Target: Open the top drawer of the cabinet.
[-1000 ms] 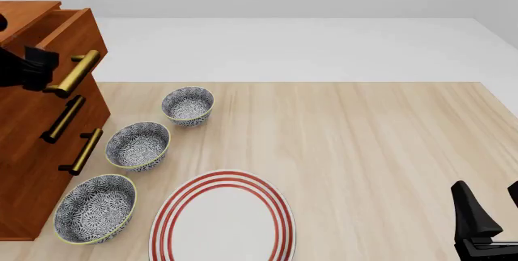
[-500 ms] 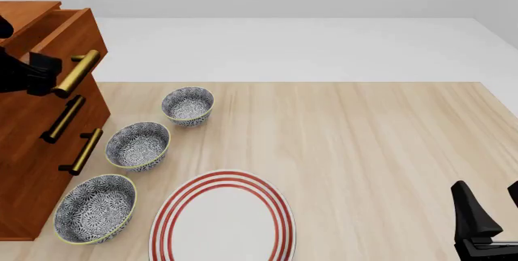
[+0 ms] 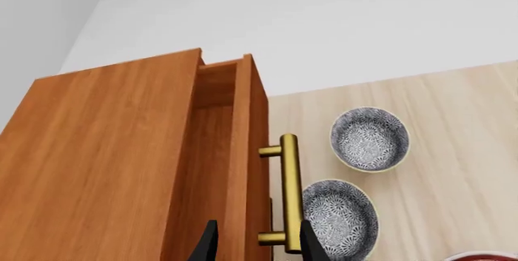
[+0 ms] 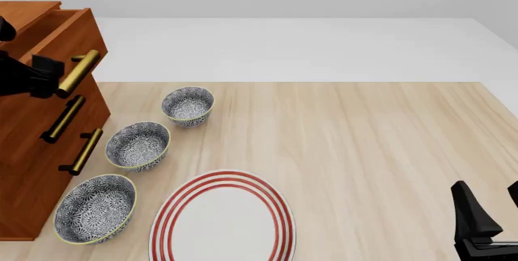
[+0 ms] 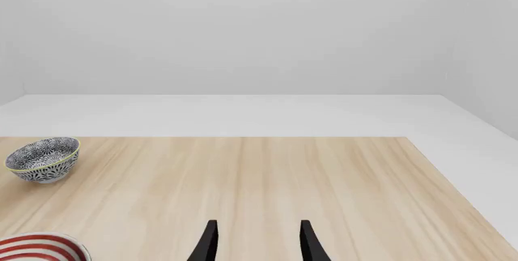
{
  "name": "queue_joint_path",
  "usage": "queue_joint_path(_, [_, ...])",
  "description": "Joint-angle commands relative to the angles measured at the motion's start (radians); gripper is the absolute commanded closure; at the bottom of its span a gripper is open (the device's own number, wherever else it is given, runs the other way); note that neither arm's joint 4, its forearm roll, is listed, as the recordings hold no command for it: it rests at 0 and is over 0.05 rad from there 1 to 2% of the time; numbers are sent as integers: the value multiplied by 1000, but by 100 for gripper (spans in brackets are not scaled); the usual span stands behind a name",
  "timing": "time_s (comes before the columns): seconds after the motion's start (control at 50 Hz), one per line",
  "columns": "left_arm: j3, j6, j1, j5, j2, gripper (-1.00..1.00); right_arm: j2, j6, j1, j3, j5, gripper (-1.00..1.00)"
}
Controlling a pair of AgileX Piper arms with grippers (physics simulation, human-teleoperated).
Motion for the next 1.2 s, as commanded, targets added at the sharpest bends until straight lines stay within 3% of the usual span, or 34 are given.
queue_joint_path(0.02, [15, -12, -8, -8, 10, -100, 0, 0, 0, 0, 0, -100])
queue_joint_path(1.2, [105, -62, -51, -77, 63, -100, 0, 0, 0, 0, 0, -100])
